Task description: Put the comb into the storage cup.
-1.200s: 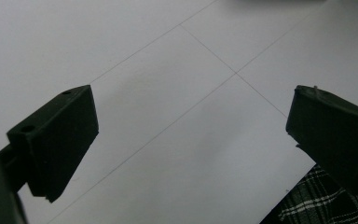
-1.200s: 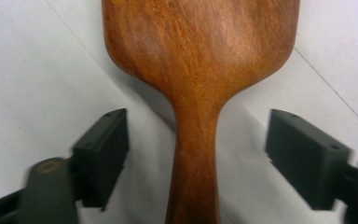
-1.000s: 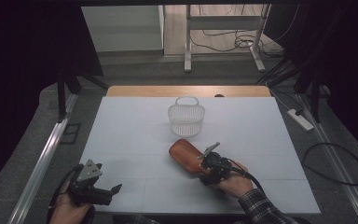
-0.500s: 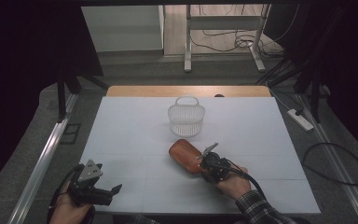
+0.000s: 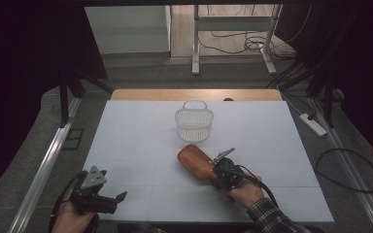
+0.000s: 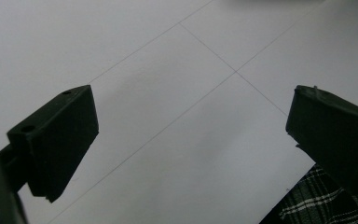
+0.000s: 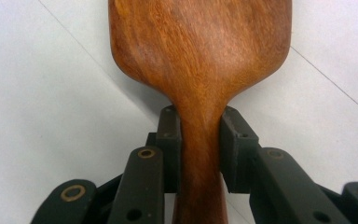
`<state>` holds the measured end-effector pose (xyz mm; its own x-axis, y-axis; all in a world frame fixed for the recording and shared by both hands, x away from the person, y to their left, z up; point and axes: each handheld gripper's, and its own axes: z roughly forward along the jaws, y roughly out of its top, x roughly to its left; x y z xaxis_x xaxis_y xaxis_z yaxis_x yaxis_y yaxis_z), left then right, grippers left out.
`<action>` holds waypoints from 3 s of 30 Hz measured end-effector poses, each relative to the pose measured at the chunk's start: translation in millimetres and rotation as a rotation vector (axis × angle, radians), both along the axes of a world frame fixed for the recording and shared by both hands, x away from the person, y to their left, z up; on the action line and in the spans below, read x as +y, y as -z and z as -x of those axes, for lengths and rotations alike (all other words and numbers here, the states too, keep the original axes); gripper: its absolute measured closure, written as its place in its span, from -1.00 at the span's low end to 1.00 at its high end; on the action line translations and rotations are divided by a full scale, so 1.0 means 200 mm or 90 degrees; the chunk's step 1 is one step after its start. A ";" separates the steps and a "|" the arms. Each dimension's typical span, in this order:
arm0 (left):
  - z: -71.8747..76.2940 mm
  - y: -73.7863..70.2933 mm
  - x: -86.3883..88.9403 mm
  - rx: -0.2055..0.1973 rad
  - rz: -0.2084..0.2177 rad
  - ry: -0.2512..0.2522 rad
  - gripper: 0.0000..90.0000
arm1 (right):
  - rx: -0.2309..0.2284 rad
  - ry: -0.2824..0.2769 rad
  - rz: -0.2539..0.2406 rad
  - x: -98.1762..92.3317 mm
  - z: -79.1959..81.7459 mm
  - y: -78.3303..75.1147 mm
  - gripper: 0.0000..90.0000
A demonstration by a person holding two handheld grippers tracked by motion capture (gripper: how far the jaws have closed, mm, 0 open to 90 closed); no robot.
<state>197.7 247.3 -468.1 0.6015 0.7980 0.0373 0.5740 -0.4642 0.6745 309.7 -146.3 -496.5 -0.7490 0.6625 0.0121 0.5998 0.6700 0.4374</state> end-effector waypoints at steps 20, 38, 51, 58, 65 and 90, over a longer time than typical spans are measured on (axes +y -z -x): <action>0.00 0.00 0.01 0.002 0.006 -0.006 -0.93 | -0.057 -0.009 -0.102 -0.04 0.04 -0.14 0.60; -0.01 0.00 0.03 0.010 0.037 -0.017 -0.93 | -0.098 -0.009 -0.168 -0.06 0.05 -0.28 0.60; -0.01 0.00 0.03 0.010 0.033 -0.017 -0.93 | -0.119 -0.011 -0.184 -0.05 0.04 -0.33 0.60; -0.01 0.00 0.03 0.010 0.032 -0.017 -0.93 | -0.129 -0.012 -0.190 -0.04 0.02 -0.36 0.60; -0.01 0.00 0.02 0.007 0.020 -0.019 -0.94 | -0.140 -0.011 -0.201 -0.04 0.02 -0.37 0.60; -0.24 -0.14 -0.04 0.030 0.330 0.031 -1.00 | -0.168 -0.033 -0.221 0.01 0.07 -0.39 0.60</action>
